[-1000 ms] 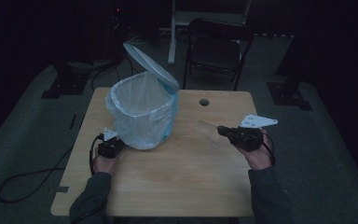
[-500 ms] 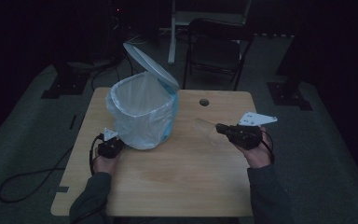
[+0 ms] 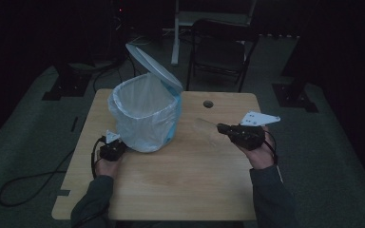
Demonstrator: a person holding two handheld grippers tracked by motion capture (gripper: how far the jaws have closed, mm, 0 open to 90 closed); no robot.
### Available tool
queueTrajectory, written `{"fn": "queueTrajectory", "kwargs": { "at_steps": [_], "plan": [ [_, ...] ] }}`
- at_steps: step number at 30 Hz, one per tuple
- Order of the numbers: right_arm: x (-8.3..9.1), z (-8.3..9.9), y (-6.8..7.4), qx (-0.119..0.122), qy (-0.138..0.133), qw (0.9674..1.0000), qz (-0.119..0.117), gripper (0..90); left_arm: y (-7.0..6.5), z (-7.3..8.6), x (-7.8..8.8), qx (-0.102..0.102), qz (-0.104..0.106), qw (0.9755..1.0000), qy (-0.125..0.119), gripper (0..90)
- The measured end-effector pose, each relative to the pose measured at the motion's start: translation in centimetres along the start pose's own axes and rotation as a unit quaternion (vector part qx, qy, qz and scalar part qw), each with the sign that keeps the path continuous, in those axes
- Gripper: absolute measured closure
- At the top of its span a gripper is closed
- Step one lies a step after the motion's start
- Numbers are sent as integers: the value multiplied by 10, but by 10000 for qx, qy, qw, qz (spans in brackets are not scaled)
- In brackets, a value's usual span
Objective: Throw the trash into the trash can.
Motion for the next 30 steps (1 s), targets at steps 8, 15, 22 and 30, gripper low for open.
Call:
{"fn": "queueTrajectory", "kwargs": {
  "at_steps": [8,15,22,30],
  "plan": [
    [-1,-7,1,87,-16,10000,-16,867,0,0,0,8,-5,10000,-11,900],
    [-3,-14,2,150,-45,9999,-36,867,0,0,0,13,-1,10000,-5,900],
    [-4,-20,2,151,-172,9997,-73,867,0,0,0,6,0,10000,2,900],
    [-7,-30,4,209,-241,9994,-138,866,0,0,0,13,2,10000,-2,900]
  ]
}}
Point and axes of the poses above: each handheld gripper's, and its own axes: x roughly backward along the jaws, z roughly out of its underside, y roughly to its left, the point moved 2 cm from there along -x, roughly forward along the jaws, and after that the axes turned 10 degrees about -z, right-handed, at the moved point
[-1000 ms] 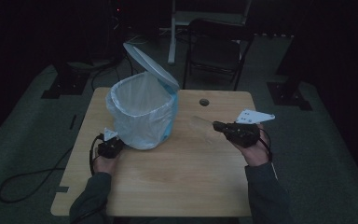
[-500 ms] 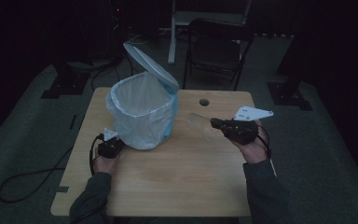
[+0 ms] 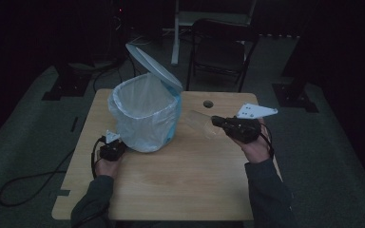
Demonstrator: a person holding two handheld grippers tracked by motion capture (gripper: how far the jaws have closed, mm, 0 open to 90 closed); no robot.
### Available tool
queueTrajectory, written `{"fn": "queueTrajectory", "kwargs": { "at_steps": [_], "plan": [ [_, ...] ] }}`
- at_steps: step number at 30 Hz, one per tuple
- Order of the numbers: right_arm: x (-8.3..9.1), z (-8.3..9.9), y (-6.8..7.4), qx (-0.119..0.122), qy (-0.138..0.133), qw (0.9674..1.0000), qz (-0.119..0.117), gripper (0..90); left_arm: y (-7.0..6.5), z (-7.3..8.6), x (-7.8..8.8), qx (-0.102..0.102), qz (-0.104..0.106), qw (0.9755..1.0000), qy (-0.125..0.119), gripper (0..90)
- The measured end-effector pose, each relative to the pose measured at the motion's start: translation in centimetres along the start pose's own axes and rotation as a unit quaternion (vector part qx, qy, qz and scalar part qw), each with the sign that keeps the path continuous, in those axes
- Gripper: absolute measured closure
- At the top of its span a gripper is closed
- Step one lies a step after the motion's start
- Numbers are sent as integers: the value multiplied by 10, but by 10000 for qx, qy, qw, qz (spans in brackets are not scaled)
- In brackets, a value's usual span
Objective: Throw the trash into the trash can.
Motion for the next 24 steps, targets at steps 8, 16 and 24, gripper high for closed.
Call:
{"fn": "queueTrajectory", "kwargs": {
  "at_steps": [8,16,24],
  "plan": [
    [-4,-9,0,50,-63,10000,-39,867,0,0,0,4,3,10000,2,900],
    [-5,-20,0,71,-217,9997,-80,867,0,0,0,19,20,10000,6,900],
    [-9,-31,0,182,-219,9995,-116,866,0,0,0,24,22,10000,9,900]
  ]
}}
Point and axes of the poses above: each handheld gripper's, and its own axes: x roughly backward along the jaws, z roughly out of its underside, y roughly to its left, the point moved 2 cm from there along -x, roughly forward along the jaws, and after that the axes turned 10 degrees about -z, right-handed, at the moved point
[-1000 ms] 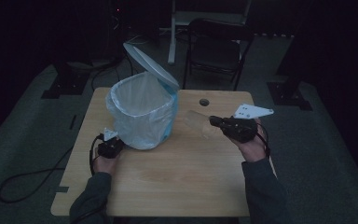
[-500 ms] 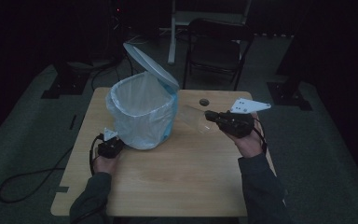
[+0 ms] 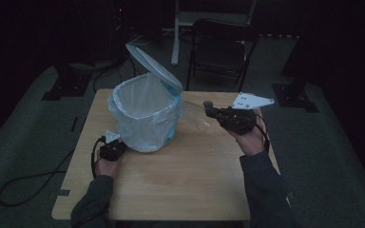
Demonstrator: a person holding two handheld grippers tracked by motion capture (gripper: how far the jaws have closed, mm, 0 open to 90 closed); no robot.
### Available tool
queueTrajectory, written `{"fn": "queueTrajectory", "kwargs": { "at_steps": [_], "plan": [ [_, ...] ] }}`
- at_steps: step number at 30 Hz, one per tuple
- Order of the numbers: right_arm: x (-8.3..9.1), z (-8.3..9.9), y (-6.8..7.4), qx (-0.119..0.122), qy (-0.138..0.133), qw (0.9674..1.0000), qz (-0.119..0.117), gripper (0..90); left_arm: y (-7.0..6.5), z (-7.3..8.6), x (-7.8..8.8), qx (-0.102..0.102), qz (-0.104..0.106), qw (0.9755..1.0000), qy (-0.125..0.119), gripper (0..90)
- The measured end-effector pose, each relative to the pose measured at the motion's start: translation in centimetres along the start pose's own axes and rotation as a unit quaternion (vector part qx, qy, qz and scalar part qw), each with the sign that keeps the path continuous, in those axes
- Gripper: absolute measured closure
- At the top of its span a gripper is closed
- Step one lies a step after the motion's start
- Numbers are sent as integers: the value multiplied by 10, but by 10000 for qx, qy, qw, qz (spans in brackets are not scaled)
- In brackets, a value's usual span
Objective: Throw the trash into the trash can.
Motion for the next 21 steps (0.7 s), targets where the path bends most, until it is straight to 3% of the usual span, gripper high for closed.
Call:
{"fn": "queueTrajectory", "kwargs": {
  "at_steps": [21],
  "plan": [
    [-16,-17,-5,-73,-135,9998,-114,866,0,0,0,0,-1,10000,-1,900]
  ]
}}
Point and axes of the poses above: each handheld gripper's, and its own axes: x roughly backward along the jaws, z roughly out of its underside, y roughly to its left, the point moved 2 cm from there along -x, roughly forward along the jaws, and after that the axes turned 10 degrees about -z, right-handed, at the moved point
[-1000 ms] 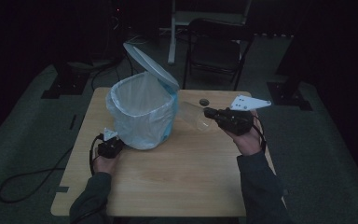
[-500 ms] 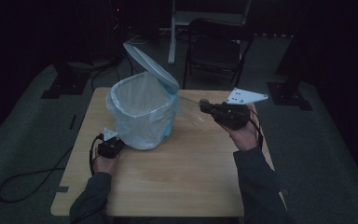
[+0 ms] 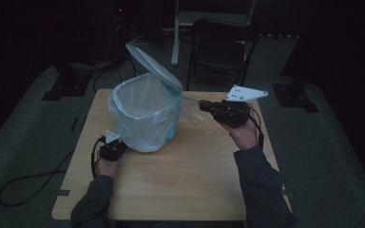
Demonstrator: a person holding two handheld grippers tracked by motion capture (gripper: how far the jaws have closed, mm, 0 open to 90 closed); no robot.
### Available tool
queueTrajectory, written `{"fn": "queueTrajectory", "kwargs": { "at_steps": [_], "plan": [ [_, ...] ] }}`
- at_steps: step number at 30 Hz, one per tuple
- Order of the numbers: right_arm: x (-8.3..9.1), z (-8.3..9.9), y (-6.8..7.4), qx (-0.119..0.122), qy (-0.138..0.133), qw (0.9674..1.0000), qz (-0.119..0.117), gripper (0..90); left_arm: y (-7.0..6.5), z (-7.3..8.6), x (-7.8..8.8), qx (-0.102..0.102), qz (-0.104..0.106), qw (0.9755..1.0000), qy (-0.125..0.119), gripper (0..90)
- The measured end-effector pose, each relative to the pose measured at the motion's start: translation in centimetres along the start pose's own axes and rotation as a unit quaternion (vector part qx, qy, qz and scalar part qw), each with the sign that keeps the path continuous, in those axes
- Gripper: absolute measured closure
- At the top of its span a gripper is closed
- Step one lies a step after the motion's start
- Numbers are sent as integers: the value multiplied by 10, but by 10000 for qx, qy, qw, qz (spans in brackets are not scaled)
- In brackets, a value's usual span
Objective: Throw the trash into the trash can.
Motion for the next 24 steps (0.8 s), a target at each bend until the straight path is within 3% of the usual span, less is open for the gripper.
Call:
{"fn": "queueTrajectory", "kwargs": {
  "at_steps": [24],
  "plan": [
    [-20,-18,5,119,-48,9998,-164,866,0,0,0,-1,3,10000,3,900]
  ]
}}
Point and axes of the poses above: each handheld gripper's, and its own axes: x roughly backward along the jaws, z roughly out of its underside, y roughly to its left, the point moved 2 cm from there along -x, roughly forward along the jaws, and after that the axes turned 10 degrees about -z, right-handed, at the moved point
